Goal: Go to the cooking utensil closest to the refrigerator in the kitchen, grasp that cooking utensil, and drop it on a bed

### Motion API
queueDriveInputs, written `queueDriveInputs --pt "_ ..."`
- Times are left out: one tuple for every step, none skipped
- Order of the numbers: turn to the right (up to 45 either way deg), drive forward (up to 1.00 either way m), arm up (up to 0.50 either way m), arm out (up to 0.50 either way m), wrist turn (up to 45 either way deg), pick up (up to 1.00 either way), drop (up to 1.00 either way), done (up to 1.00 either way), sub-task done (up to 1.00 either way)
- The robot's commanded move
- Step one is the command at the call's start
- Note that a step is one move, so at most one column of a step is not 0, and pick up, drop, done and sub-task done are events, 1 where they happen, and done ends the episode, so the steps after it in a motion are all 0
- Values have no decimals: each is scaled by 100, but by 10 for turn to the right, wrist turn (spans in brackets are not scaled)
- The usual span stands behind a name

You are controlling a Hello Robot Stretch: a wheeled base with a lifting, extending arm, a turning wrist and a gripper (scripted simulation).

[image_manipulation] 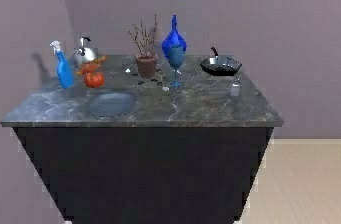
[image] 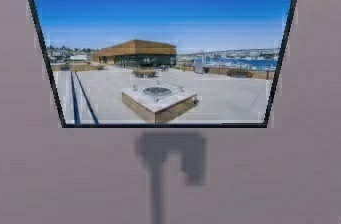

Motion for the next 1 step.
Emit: queueDriveInputs --pt "450 0 0 0 0 0 0 0 0"
